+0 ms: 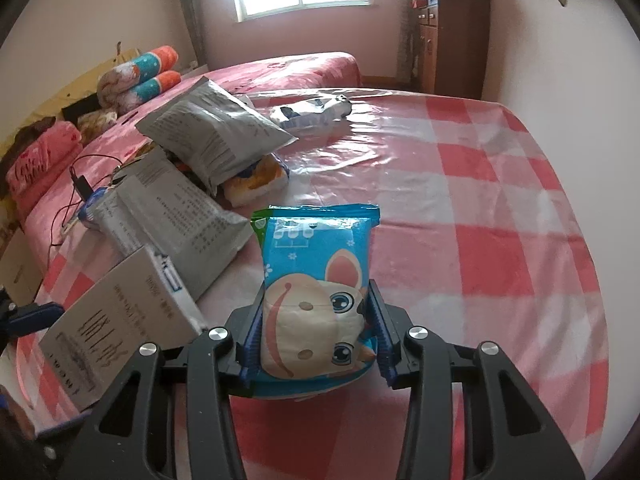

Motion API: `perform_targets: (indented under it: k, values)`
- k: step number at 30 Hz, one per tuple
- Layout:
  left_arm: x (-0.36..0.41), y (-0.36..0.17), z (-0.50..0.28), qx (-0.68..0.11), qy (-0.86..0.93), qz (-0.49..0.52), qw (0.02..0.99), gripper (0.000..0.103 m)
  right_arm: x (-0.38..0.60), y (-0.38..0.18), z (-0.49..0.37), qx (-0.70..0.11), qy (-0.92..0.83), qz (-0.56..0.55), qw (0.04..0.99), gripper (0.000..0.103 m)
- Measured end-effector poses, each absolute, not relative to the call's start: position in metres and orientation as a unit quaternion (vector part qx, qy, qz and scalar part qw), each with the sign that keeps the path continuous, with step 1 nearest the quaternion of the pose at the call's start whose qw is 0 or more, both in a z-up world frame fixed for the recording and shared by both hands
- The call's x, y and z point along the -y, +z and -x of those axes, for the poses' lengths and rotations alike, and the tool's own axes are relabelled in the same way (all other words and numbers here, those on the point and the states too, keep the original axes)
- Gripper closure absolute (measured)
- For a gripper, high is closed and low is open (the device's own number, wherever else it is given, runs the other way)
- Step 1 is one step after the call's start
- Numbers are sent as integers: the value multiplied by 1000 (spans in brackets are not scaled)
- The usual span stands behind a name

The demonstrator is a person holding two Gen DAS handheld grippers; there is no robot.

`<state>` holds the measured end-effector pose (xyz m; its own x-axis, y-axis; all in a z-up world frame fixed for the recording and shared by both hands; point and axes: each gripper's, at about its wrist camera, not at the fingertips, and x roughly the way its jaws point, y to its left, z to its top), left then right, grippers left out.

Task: Collect trash
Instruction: 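Grasp the milk carton with the left gripper while the right grasps the blue cow bag, then carry the milk carton with the left gripper over the orange bucket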

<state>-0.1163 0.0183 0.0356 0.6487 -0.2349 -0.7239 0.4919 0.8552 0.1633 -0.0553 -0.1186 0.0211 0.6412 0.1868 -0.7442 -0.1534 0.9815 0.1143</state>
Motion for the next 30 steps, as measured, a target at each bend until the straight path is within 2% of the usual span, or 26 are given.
perform_targets:
  k: [3,6,30]
  values:
    - [-11,26,113,-356,-182,-212,892,26,122,22,65,-413,94,-32,905,57]
    - [-8,20,109,-351,-166,-223,894,32,124,22,76,-412,94,-42,906,57]
    - [-94,54,137,-350,-141,-43,925,34,73,38,116,-413,177,-77,890,57]
